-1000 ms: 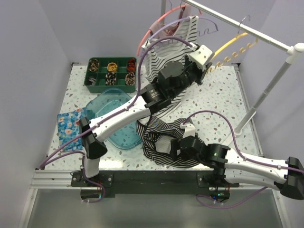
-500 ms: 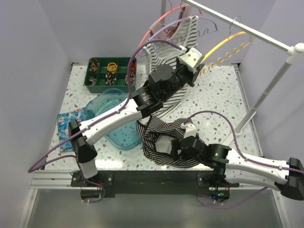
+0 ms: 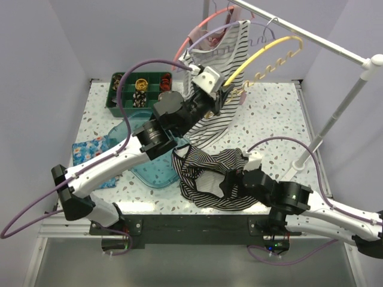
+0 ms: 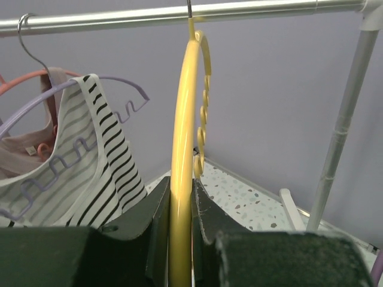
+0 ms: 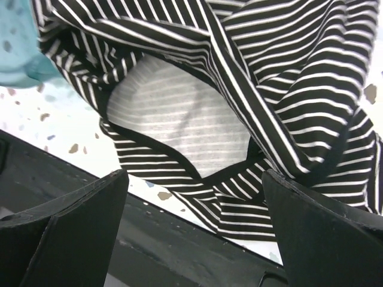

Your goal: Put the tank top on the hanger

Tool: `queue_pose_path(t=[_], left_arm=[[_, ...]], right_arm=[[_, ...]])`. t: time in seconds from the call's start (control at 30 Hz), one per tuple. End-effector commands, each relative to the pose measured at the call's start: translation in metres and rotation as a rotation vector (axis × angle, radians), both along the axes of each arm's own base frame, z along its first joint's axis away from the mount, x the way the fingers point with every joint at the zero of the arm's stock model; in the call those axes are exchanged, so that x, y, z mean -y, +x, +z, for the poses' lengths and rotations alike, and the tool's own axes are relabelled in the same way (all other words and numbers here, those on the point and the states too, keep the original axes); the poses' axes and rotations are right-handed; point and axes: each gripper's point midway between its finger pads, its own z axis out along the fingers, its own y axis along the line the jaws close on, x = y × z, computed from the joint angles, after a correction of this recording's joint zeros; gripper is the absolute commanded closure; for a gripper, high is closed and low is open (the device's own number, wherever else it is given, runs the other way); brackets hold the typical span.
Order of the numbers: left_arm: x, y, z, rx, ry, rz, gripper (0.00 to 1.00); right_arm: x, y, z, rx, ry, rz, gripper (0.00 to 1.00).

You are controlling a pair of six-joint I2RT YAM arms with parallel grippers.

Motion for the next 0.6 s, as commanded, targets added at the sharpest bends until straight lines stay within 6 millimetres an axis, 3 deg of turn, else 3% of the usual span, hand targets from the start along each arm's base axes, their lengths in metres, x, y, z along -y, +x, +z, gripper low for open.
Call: queue_pose_path(t=[0.0,0.03,0.1,0.13,0.27,0.33,0.43,0.57], left_arm=[[-0.030,-0.014,0.015,0.008,-0.105,0.008,1.00],[-0.041,-0.019,0.019,0.014,-0.117,0.014,1.00],[-0.045,-0.023,0.003,-0.035,-0.114,0.011,1.00],[-0.056,-0.028,0.009,-0.031,-0.133,0.015,1.00],[-0.081,-0.039,-0.007,-0.069,-0.123,0.039,1.00],[-0.098,-0.046,-0.002,-0.069,-0.137,0.054,1.00],[-0.115,-0.057,-0.004,-0.084,-0.131,0.055,1.00],[-0.133,-0.068,-0.018,-0.112,-0.104,0.058,1.00]], right_arm=[[0.018,0.001,0.017,0.016,0.012,-0.066,0.04],[0.021,0.001,0.017,0.013,0.013,-0.076,0.05],[0.026,-0.002,0.016,0.002,0.015,-0.089,0.11],[0.028,-0.003,0.015,-0.001,0.014,-0.091,0.14],[0.032,-0.006,0.012,-0.010,0.023,-0.095,0.26],[0.031,-0.005,0.007,-0.013,0.031,-0.104,0.27],[0.033,-0.001,-0.002,-0.016,0.015,-0.144,0.20],[0.026,0.009,-0.013,0.009,-0.012,-0.163,0.15]])
